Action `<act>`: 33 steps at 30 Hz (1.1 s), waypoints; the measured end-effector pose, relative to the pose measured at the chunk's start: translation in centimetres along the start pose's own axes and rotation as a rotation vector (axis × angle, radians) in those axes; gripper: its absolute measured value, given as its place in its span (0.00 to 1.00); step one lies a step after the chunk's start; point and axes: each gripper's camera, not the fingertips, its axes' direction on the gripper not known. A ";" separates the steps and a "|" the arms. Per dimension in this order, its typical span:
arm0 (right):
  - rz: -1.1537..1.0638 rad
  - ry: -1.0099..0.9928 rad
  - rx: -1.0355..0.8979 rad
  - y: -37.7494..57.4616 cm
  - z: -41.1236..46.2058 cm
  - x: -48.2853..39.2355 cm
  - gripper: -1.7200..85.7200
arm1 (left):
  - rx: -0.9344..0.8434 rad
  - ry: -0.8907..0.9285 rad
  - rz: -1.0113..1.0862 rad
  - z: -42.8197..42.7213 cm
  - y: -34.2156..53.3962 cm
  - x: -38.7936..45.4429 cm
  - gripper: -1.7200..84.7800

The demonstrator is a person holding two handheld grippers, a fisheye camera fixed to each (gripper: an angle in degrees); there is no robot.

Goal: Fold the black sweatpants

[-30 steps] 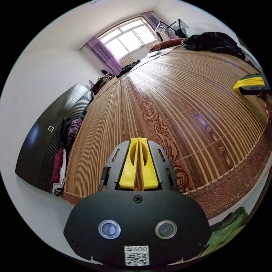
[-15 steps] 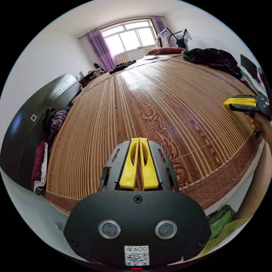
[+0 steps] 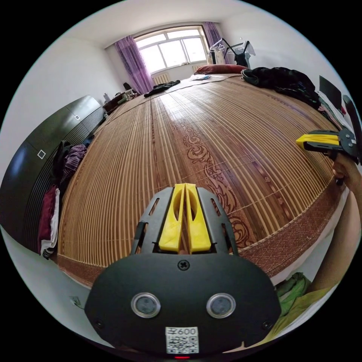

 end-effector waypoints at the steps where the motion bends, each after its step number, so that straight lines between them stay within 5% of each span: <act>1: -0.004 0.006 0.000 -0.5 -0.2 -0.4 0.01 | -0.001 -0.013 0.007 0.0 0.1 0.3 0.03; 25: 0.007 -0.008 -0.003 -10.4 -3.9 -2.4 0.01 | 0.012 -0.010 0.039 -1.8 -2.7 -0.1 0.03; 28: 0.055 -0.148 -0.025 -11.9 -4.3 1.2 0.02 | 0.012 0.004 0.033 -2.1 -3.9 -0.6 0.03; 30: 0.148 -0.163 0.085 -12.3 -6.1 5.0 0.02 | 0.010 0.005 0.033 -2.4 -4.7 -0.7 0.03; 33: 0.288 0.080 0.492 -12.4 -11.9 9.6 0.02 | 0.005 -0.013 0.047 -3.0 -6.2 -0.4 0.03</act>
